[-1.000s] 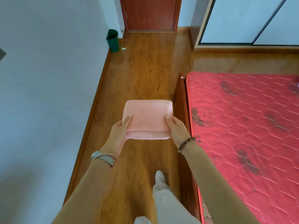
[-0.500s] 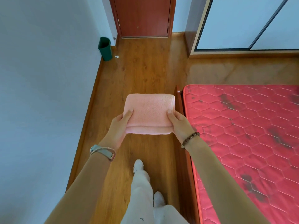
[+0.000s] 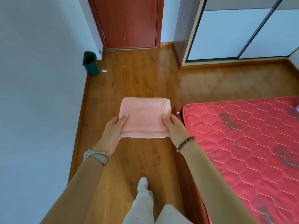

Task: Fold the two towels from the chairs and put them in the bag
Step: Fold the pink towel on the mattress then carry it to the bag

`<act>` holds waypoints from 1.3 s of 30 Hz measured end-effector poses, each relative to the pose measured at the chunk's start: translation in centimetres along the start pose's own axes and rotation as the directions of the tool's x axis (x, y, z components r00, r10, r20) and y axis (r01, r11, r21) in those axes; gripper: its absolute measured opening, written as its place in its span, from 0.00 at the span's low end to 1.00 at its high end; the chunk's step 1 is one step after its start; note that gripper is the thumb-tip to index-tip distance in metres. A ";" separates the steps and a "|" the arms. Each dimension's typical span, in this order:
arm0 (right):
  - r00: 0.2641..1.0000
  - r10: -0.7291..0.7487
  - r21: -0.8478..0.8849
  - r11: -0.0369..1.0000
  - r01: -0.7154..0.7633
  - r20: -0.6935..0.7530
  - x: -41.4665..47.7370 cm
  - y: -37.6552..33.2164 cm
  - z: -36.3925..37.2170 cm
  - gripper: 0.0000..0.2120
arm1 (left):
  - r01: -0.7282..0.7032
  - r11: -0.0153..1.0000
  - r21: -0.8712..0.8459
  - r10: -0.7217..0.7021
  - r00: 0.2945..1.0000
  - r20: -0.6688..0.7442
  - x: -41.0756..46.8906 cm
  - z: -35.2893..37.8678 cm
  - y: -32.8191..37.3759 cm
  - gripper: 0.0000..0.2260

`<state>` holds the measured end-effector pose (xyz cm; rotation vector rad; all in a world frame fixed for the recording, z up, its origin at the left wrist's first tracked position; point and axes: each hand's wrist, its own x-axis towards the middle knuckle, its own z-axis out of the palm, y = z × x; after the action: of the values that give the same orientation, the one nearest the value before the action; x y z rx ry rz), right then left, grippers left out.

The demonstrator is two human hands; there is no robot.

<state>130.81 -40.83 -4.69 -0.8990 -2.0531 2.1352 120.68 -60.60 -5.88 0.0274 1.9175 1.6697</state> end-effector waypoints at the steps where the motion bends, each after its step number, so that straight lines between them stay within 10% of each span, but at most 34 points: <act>1: 1.000 0.000 0.002 1.000 0.000 -0.005 1.2 -0.6 0.4 0.19 | -0.006 1.000 0.010 0.006 1.000 0.003 1.2 -0.4 0.8 0.20; 39: 0.963 0.162 0.275 0.956 -0.099 -0.214 39.7 -13.5 -13.0 0.38 | 0.001 0.999 0.034 -0.008 0.980 0.200 41.5 13.5 19.3 0.36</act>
<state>98.64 -10.94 -6.20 -1.2092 -1.5962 2.1726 85.45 -28.39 -5.95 0.1963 1.7925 1.5683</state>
